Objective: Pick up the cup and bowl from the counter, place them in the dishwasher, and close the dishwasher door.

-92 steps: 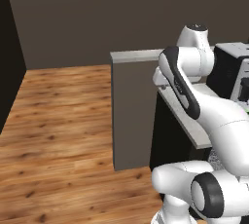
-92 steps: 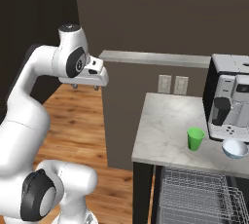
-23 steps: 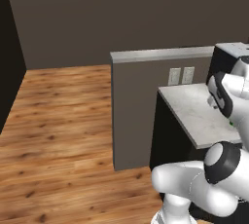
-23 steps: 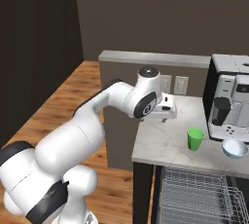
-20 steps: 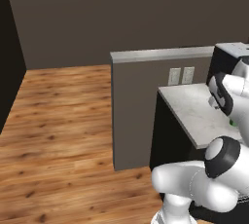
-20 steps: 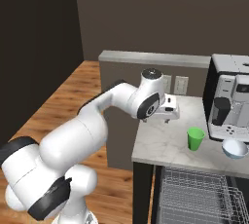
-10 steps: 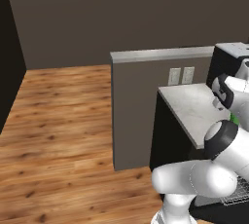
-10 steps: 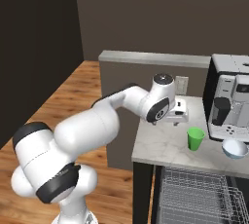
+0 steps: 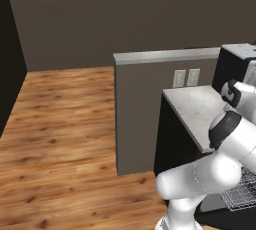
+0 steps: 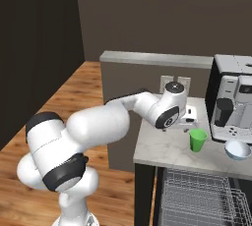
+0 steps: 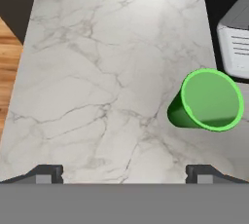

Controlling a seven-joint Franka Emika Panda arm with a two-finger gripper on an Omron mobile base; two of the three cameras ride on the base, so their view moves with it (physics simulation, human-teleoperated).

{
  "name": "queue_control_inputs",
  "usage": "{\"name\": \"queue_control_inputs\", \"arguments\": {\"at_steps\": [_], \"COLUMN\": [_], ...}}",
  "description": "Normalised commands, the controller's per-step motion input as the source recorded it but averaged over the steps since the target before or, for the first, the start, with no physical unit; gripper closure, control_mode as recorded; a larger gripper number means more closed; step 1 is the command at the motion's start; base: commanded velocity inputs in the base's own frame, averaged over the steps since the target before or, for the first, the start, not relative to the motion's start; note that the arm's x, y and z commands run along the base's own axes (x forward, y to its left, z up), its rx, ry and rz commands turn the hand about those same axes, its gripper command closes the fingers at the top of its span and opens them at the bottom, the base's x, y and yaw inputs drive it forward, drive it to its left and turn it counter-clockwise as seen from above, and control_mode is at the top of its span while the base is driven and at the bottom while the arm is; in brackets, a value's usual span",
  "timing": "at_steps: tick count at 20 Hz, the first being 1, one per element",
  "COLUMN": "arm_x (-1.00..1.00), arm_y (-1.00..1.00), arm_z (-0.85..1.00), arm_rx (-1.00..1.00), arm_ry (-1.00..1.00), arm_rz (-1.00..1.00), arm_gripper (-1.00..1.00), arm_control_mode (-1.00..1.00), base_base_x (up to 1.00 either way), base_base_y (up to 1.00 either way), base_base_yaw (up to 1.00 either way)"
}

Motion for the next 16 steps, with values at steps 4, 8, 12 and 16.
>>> {"name": "queue_control_inputs", "arguments": {"at_steps": [4, 8, 12, 16], "arm_x": [0.16, 0.25, 0.31, 0.33], "arm_y": [-0.30, -0.25, -0.20, -0.21], "arm_z": [-0.23, -0.20, -0.15, -0.15], "arm_rx": [0.00, 0.00, 0.00, 0.00], "arm_ry": [0.00, 0.00, 0.00, 0.00], "arm_rz": [0.00, 0.00, 0.00, 0.00], "arm_gripper": [-1.00, -1.00, -1.00, -1.00], "arm_control_mode": [-1.00, -1.00, -1.00, -1.00], "base_base_x": [0.00, 0.00, 0.00, 0.00], "base_base_y": [0.00, 0.00, 0.00, 0.00], "base_base_yaw": [0.00, 0.00, 0.00, 0.00]}}
